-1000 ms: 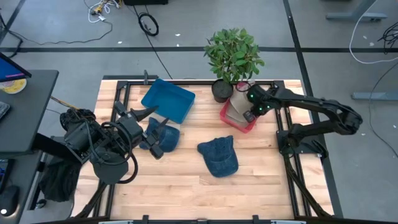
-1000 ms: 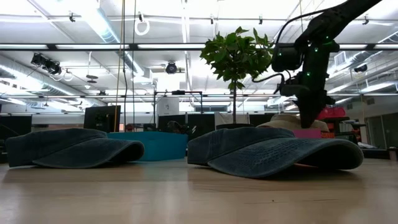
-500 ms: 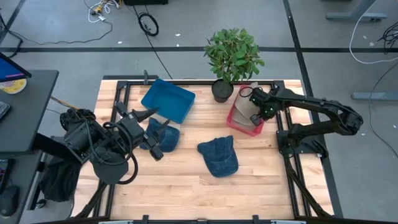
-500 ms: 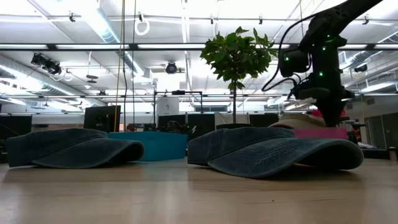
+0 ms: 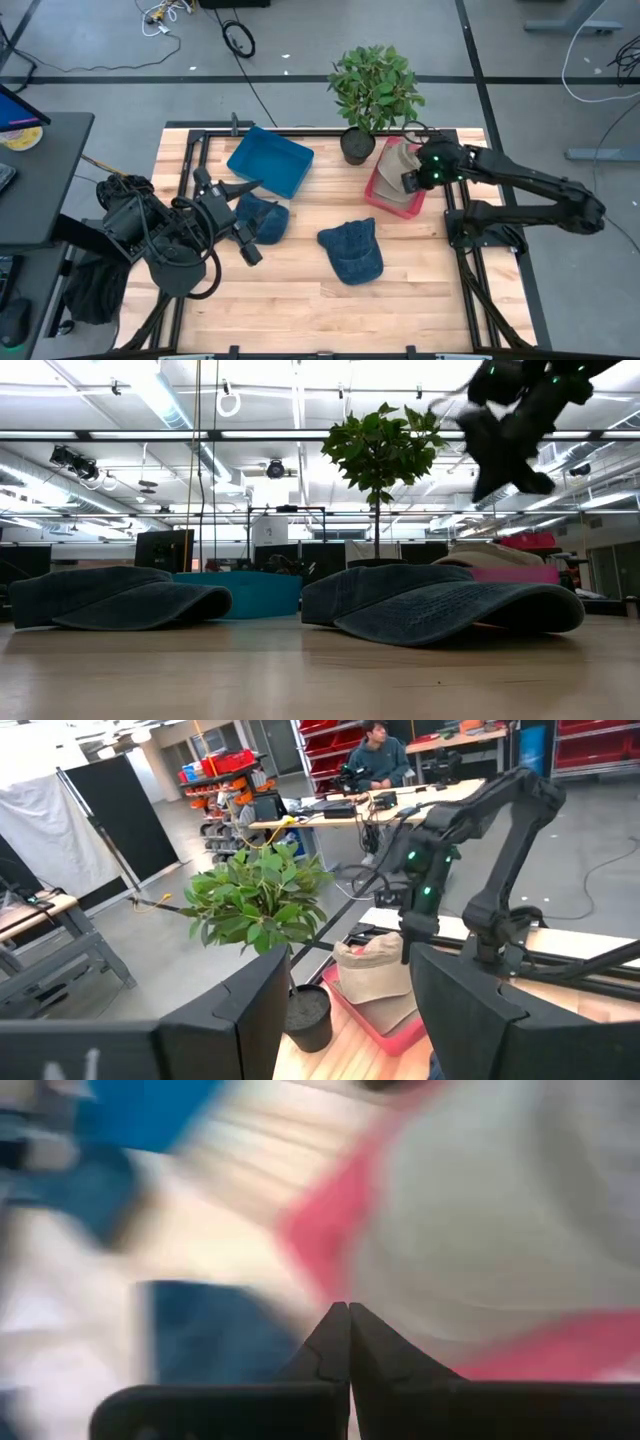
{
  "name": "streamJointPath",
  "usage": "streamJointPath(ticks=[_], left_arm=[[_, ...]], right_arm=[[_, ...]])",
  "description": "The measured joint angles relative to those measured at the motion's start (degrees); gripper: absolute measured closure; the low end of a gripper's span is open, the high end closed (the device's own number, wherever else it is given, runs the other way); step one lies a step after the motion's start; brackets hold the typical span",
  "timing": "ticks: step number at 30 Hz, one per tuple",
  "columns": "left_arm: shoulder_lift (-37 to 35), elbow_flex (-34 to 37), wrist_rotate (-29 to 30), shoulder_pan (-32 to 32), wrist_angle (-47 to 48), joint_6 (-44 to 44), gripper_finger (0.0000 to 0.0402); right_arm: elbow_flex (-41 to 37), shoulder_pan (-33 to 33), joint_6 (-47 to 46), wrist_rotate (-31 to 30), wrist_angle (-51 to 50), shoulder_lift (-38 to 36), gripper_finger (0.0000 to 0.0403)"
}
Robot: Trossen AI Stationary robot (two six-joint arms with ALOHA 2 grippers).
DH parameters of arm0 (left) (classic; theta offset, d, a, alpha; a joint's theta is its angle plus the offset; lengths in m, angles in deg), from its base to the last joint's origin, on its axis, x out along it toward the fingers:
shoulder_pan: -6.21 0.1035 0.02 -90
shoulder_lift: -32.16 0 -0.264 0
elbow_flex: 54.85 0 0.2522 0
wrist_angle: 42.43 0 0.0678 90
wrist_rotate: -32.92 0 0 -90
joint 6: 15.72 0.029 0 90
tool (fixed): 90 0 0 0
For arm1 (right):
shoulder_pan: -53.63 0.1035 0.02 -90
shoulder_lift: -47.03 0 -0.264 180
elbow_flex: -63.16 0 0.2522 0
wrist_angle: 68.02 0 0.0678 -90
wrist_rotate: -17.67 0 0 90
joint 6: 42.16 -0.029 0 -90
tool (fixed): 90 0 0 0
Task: Pick & Place hat
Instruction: Put the right blue cap into the blue bin
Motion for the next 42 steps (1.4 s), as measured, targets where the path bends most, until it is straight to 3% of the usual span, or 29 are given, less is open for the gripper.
streamJointPath(ticks=[6, 11, 24, 28, 37, 42], left_arm=[[0.00, -0.01, 0.00, 0.00, 0.04, 1.24, 0.0191], [0.00, -0.01, -1.92, 0.02, 0.04, 3.03, 0.0191], [0.00, 0.01, -3.26, 0.02, -0.38, 2.97, 0.0191], [0.00, 0.01, -3.28, 0.02, -0.44, 2.95, 0.0191], [0.00, 0.01, -3.28, -0.27, -0.38, 3.62, 0.0191], [0.00, 0.01, -3.28, -0.37, -0.40, 4.91, 0.0191]], right_arm=[[0.03, 10.33, -6.79, 2.82, 14.29, -1.75, 0.0401], [0.04, 19.56, -11.71, -0.97, 18.79, -1.17, 0.0401], [0.04, 42.18, -35.86, -23.50, 20.54, 2.83, 0.0401], [0.04, 49.94, -44.25, -33.79, 23.88, 5.30, 0.0401], [0.04, 66.63, -71.40, -54.10, 25.97, 16.52, 0.0401], [0.02, 72.15, -81.14, -59.72, 30.62, 23.46, 0.0401]])
